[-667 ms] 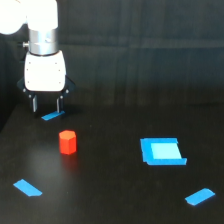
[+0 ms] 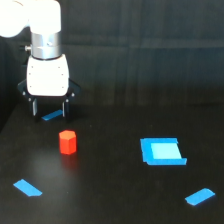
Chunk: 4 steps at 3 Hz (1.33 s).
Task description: Pick up the red object from the table
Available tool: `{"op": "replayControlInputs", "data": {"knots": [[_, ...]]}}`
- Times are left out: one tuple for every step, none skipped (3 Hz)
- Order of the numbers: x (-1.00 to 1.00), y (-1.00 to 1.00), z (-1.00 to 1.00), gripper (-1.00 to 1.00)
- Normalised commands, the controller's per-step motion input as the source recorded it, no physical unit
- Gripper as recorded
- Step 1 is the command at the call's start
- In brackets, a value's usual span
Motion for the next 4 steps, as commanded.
{"op": "replayControlInputs", "data": {"knots": [[0.29,-0.94,0.00,1.00],[0.38,-1.00,0.00,1.00],[0.29,-0.87,-0.20,1.00],[0.17,-0.85,-0.05,0.95]]}}
